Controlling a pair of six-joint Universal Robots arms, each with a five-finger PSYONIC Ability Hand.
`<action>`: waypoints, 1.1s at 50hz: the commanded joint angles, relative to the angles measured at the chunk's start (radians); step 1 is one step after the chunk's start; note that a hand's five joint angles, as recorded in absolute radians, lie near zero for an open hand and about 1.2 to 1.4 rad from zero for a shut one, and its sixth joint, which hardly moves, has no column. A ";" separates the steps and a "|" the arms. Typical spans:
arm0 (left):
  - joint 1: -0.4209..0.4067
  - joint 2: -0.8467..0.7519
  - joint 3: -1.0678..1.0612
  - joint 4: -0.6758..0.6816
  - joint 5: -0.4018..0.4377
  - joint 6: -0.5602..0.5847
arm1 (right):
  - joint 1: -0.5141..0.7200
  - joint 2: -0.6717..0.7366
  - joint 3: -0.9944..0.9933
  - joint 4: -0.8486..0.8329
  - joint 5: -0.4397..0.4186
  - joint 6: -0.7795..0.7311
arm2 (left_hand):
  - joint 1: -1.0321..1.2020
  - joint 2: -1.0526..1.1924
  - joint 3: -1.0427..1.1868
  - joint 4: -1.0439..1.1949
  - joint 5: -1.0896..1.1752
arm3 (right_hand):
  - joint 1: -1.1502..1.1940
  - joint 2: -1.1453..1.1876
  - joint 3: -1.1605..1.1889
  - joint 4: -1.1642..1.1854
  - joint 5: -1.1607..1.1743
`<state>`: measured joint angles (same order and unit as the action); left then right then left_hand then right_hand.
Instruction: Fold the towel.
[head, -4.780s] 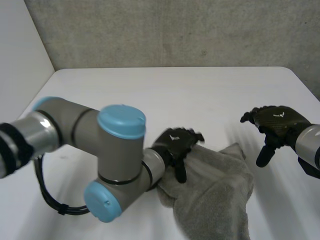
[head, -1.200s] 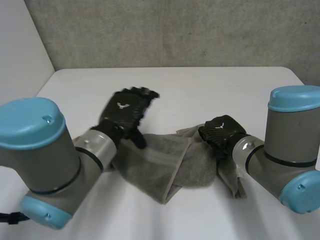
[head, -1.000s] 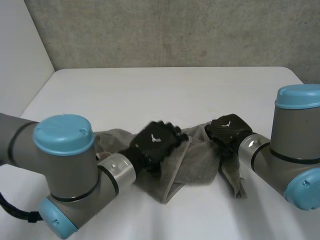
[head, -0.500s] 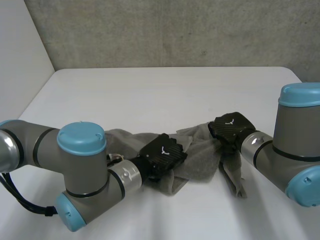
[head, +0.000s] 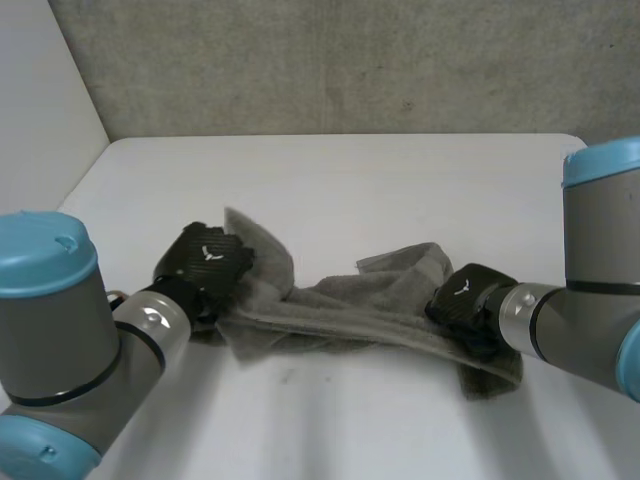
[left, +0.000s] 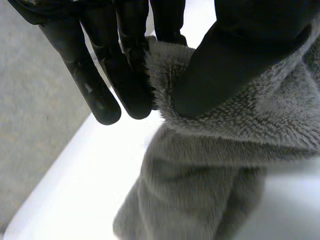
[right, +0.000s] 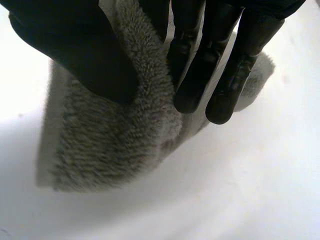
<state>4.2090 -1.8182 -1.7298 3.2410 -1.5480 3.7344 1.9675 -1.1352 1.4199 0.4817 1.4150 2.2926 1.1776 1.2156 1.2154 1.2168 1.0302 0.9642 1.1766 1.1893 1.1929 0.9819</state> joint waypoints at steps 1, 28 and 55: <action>0.028 -0.071 0.142 -0.001 -0.018 -0.005 | 0.031 0.087 -0.198 -0.078 0.021 0.010 | 0.219 0.181 0.181 0.179 0.192 | 0.432 0.220 0.207 0.203 0.240; 0.083 -0.144 0.604 0.404 -0.126 -0.283 | 0.053 0.026 -0.418 -0.612 0.133 0.186 | 0.219 0.181 0.181 0.179 0.192 | 0.432 0.220 0.207 0.203 0.240; 0.036 -0.234 0.033 0.398 -0.126 -0.186 | -0.045 0.129 -0.141 -0.298 -0.008 0.367 | 0.219 0.181 0.181 0.179 0.192 | -0.782 -0.994 -1.007 -1.010 -0.974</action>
<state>4.2510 -2.1092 -1.6688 3.6392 -1.6741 3.5459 1.9850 -0.8901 1.2260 0.1501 1.4253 2.5032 1.1979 1.2180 1.2168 1.2176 1.0379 0.3344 0.3986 0.4109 0.4245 0.2435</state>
